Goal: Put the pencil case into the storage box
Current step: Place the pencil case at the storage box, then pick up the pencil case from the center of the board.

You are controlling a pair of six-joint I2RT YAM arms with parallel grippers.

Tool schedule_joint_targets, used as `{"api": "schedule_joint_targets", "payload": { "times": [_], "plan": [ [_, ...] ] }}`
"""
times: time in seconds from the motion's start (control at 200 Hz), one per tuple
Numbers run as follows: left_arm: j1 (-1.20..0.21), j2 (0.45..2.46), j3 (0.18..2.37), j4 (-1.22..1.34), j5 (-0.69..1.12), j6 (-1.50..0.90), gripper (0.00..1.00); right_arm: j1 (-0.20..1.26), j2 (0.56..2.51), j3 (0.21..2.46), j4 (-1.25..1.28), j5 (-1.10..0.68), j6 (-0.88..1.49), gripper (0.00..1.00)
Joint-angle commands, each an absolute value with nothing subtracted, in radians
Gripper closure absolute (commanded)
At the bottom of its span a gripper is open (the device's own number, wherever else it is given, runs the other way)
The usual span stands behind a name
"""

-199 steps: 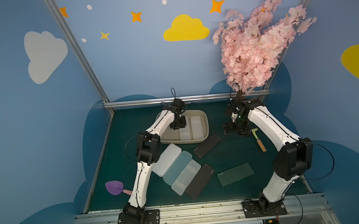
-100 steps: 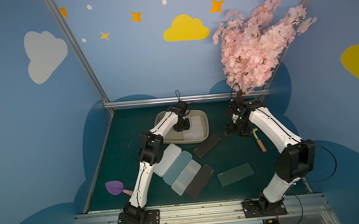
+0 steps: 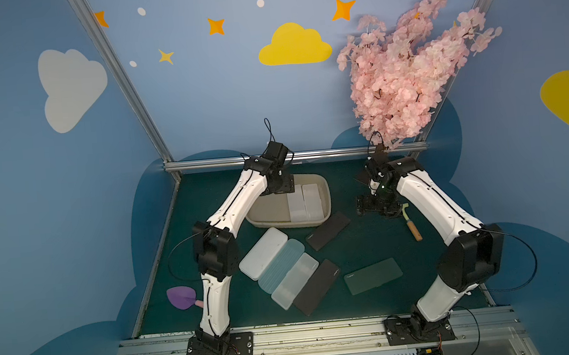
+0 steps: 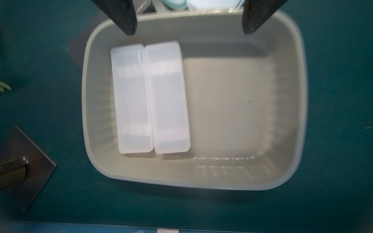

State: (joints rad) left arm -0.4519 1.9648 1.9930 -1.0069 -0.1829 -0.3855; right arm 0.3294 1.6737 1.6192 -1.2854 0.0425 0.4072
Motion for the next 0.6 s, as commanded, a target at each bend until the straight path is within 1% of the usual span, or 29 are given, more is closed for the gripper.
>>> {"api": "schedule_joint_targets", "payload": {
  "times": [0.0,0.105,0.23,0.335,0.421,0.536,0.596],
  "plan": [
    [-0.453,1.838,1.753,-1.06,-0.235,-0.298,0.14,0.328,1.635,1.592,-1.292,0.04,0.415,0.06],
    [-0.444,1.676,1.505,-1.03,-0.199,-0.297,0.13,0.324,1.613,1.548,-1.293,0.016,0.417,0.05],
    [-0.449,1.536,1.348,-1.042,-0.118,-0.342,0.14,0.269,1.559,1.417,-1.293,-0.108,0.522,0.04],
    [-0.453,1.45,1.288,-1.062,-0.089,-0.392,0.14,0.204,1.493,1.281,-1.295,-0.225,0.673,0.04],
    [-0.453,1.406,1.26,-1.078,-0.091,-0.404,0.14,0.194,1.46,1.236,-1.329,-0.248,0.792,0.02],
    [-0.447,1.366,1.226,-1.082,-0.098,-0.407,0.13,0.214,1.432,1.133,-1.311,-0.343,0.964,0.02],
    [-0.448,1.356,1.216,-1.087,-0.096,-0.418,0.13,0.254,1.408,1.073,-1.289,-0.351,1.068,0.01]
  ]
}}
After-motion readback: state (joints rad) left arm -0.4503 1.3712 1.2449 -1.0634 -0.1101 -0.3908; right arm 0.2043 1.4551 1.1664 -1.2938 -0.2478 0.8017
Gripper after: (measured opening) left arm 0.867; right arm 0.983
